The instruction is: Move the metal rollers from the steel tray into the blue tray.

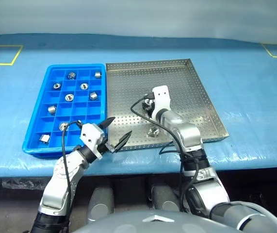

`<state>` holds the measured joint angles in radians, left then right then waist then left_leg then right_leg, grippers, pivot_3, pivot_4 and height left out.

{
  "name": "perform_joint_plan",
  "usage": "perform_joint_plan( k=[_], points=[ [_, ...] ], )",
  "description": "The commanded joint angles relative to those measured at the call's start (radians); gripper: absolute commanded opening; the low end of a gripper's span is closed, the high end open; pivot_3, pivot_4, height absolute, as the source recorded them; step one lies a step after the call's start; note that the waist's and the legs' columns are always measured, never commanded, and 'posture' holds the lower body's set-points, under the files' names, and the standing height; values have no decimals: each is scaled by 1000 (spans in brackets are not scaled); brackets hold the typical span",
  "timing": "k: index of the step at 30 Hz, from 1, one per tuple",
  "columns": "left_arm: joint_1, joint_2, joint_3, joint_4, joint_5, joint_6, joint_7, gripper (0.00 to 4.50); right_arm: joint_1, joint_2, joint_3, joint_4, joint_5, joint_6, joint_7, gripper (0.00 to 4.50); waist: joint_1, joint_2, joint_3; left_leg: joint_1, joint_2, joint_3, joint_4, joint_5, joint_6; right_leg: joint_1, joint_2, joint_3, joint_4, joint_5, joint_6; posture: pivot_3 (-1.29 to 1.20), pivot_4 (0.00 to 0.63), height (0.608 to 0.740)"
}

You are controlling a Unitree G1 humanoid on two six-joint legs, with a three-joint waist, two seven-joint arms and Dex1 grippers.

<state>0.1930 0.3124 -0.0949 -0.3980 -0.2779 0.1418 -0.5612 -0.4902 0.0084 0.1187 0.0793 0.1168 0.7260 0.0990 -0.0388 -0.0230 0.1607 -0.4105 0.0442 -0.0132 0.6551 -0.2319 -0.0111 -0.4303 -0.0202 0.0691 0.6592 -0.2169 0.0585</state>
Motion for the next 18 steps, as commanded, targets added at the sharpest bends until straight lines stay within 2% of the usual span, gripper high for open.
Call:
perform_joint_plan(
  k=[1, 7, 10, 18],
  points=[
    [17, -7, 54, -15, -4, -54, 27, 4376, -49, 51, 53, -90, -2, -41, 17, 1710, 0, 0, 0, 0, 0, 0, 0, 0, 0, 0, 0, 0, 0, 0, 0, 85, 150, 740],
    [69, 6, 118, -41, -9, -79, 52, 4376, -113, 154, 117, -23, -17, -111, 30, 1710, 8, 0, 0, 0, 1, -1, -2, 0, 0, -1, 0, -1, 0, 0, -1, 131, 150, 740],
    [113, 14, 158, -61, -25, -105, 49, 4376, -161, 193, 162, 61, -37, -177, 41, 1710, 27, 0, 0, 0, 0, -1, -3, 0, 0, 0, 0, -2, -2, -1, -1, 166, 150, 740],
    [225, 25, 255, -136, -122, -109, 19, 4376, -267, 261, 208, 322, -35, -349, 96, 1710, 36, 0, 0, 0, 1, 0, -4, 0, 0, -1, -1, -2, -3, -1, -2, 227, 150, 740]
  ],
)
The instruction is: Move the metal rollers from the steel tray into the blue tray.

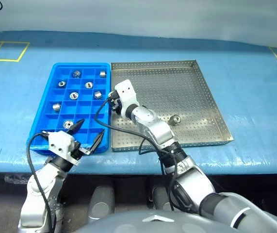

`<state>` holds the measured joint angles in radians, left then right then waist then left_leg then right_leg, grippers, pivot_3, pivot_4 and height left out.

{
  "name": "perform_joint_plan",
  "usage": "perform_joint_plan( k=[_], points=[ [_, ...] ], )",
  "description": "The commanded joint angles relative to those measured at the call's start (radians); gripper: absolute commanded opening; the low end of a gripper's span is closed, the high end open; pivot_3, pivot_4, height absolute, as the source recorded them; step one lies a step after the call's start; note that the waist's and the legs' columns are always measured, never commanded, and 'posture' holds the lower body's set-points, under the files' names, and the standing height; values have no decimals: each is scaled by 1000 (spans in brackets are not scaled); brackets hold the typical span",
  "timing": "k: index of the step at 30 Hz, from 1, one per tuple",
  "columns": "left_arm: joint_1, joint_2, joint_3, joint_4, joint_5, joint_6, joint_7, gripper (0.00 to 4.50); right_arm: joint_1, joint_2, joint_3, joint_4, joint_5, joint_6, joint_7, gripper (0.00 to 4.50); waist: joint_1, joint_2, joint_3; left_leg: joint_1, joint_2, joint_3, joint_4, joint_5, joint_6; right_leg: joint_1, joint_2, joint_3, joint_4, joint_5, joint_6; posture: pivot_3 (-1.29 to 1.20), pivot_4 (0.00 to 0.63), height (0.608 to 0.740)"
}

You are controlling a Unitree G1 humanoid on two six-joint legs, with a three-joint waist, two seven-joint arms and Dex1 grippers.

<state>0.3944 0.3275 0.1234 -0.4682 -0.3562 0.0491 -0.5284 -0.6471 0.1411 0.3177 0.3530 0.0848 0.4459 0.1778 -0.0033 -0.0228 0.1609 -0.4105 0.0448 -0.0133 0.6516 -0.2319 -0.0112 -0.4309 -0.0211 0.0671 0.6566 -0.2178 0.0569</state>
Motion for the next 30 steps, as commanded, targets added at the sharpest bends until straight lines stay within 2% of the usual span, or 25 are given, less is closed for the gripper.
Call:
perform_joint_plan(
  k=[1, 6, 15, 23, 27, 30],
  points=[
    [31, 11, 43, -70, -47, -15, -12, 4376, -119, 132, 10, 66, -2, -82, 19, 1710, 1, 0, 0, 0, 0, 0, 0, 0, 0, 0, 0, 0, 0, 0, 0, 237, 150, 740],
    [45, 10, 57, -83, -59, -10, -4, 4376, -130, 152, 19, 39, 22, -112, 37, 1710, 8, 0, 0, 1, 1, 0, -1, 0, 0, 0, 1, -1, 1, -1, -2, 251, 150, 740],
    [21, 18, 32, -88, -77, 18, -12, 4376, -10, 90, 124, -240, 106, -38, 168, 1710, 27, 0, 0, 0, 1, -1, -5, 0, 0, -2, 1, -1, 1, -3, -4, 206, 150, 740],
    [-41, 43, 3, -87, -99, 62, -40, 4376, 7, 54, 77, -428, 162, 15, 133, 1710, 31, 0, 0, 0, 1, -1, -3, 0, 0, -2, 1, -1, 1, -3, -4, 167, 150, 740],
    [-54, 53, -4, -86, -104, 79, -51, 4376, 7, 48, 69, -417, 152, 27, 115, 1710, 27, 0, 0, 0, 1, -1, -4, 0, 0, -2, 1, -1, 1, -3, -4, 163, 150, 740],
    [-70, 35, -1, -76, -57, 99, 18, 4376, 7, 63, 64, -369, 134, 19, 78, 1710, 22, 0, 0, 0, 1, -1, -4, 0, 0, -3, 1, -1, 1, -3, -4, 163, 150, 740]
  ],
)
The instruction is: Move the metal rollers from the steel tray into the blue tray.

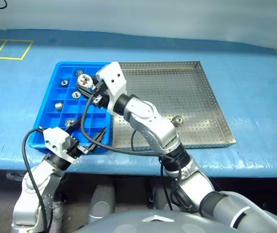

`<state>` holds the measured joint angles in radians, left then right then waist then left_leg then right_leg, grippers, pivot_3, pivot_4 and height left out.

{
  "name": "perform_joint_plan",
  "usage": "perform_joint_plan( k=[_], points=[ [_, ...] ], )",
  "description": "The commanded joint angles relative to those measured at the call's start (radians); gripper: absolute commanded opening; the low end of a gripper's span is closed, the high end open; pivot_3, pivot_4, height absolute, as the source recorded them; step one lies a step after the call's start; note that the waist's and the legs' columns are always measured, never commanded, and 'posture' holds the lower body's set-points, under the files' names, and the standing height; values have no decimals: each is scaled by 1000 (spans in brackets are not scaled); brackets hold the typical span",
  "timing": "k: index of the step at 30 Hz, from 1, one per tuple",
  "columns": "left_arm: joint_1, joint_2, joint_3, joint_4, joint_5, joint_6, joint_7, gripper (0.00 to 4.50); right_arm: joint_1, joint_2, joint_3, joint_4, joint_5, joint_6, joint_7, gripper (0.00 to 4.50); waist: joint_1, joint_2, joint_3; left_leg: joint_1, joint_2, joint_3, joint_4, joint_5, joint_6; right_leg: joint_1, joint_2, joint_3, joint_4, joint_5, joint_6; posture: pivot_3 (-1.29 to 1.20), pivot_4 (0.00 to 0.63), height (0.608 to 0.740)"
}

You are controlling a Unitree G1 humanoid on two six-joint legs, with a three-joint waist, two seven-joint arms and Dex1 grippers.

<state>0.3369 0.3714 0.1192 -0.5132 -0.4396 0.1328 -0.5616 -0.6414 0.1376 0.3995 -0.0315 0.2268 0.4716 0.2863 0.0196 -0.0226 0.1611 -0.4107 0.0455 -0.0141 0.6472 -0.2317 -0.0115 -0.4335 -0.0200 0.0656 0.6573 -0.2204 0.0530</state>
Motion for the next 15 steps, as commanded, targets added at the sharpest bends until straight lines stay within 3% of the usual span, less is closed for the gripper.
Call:
perform_joint_plan(
  k=[1, 7, 15],
  points=[
    [-19, -16, 9, -31, 32, 42, 86, 4376, 0, 71, -18, 26, -10, -9, -38, 1710, -1, 0, 0, 0, 0, 0, 0, 0, 0, 0, 0, 0, 0, 0, 0, 163, 150, 740],
    [-68, -94, 118, -25, 51, 16, 251, 4376, -11, 74, -9, 54, -7, -24, -33, 1710, 2, 0, 0, 0, 0, 0, 0, 0, 0, 0, 0, 0, 0, 0, 0, 211, 150, 740],
    [-33, -136, 228, -86, 85, -38, 348, 4376, -69, 104, -1, 175, -3, -67, 24, 1710, 25, -1, 0, 0, 0, -1, 0, 0, 0, 1, 0, -1, 0, 0, 0, 339, 150, 740]
  ],
)
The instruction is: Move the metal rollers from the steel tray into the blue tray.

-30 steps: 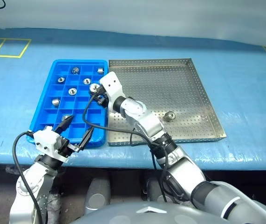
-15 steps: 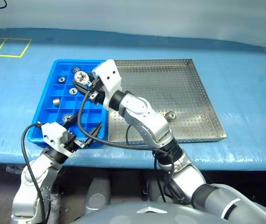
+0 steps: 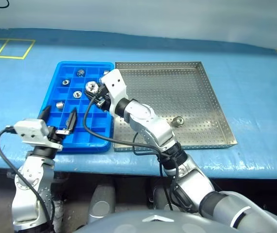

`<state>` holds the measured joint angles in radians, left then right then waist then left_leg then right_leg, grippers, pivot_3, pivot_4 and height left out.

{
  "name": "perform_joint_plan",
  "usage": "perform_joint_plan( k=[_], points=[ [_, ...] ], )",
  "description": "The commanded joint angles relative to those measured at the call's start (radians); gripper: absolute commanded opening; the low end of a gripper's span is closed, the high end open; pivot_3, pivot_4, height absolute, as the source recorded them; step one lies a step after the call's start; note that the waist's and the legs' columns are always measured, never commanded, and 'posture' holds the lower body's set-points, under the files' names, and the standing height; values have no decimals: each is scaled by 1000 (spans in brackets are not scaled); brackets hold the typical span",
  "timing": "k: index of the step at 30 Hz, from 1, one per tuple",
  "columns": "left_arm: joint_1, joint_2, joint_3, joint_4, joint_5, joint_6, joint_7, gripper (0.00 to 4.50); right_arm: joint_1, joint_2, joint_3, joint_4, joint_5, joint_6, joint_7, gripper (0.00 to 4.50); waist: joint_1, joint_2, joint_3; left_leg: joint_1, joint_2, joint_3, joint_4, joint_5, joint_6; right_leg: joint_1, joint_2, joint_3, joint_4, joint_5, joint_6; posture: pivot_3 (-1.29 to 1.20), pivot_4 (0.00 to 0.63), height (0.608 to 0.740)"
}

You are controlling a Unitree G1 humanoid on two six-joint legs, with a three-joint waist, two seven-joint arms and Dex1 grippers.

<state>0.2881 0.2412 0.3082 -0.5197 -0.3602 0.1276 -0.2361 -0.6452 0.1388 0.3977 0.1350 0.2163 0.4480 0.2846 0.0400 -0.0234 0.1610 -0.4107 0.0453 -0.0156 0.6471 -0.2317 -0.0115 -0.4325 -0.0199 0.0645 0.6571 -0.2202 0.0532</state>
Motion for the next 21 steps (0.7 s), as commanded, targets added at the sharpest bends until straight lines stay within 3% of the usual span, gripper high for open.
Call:
perform_joint_plan(
  k=[1, 21],
  points=[
    [25, -6, 43, -89, 12, -36, 27, 4376, -70, 104, 2, 22, 8, -49, 33, 1710, 11, 0, 0, 0, 0, 0, 0, 0, 0, 0, 0, 0, 0, 0, 0, 356, 150, 740],
    [217, -99, 80, -203, 66, -125, 92, 4376, -234, 128, -82, 448, -31, -225, 53, 1710, 137, 0, 0, -4, 0, -4, -3, -1, -1, 1, 0, -6, -11, 0, 1, 565, 150, 740]
  ],
)
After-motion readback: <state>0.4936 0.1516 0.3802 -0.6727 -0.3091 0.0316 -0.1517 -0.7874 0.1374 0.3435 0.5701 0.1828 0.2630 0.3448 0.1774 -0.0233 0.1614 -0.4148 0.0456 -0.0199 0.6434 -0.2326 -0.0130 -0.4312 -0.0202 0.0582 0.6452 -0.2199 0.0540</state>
